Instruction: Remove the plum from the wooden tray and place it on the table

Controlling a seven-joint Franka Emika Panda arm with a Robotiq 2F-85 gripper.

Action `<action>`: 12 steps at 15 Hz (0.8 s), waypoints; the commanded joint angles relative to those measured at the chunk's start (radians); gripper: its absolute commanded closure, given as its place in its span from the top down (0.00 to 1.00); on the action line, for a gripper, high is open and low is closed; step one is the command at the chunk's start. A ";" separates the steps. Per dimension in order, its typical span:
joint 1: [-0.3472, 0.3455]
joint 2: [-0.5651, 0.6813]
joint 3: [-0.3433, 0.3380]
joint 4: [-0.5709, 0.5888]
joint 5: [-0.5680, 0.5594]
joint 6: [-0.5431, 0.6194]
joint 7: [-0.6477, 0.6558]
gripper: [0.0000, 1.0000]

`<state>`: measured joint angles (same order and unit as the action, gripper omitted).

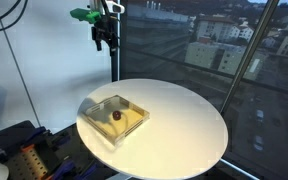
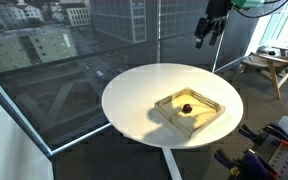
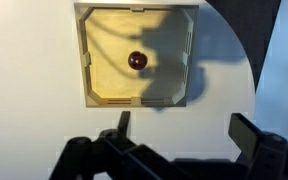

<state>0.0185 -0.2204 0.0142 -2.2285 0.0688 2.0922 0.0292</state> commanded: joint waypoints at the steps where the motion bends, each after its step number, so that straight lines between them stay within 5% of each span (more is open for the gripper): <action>1: 0.001 0.058 0.003 0.052 0.003 0.003 0.008 1.00; 12: -0.001 0.143 0.003 0.090 -0.005 0.018 0.012 1.00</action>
<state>0.0185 -0.1067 0.0156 -2.1681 0.0688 2.1047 0.0297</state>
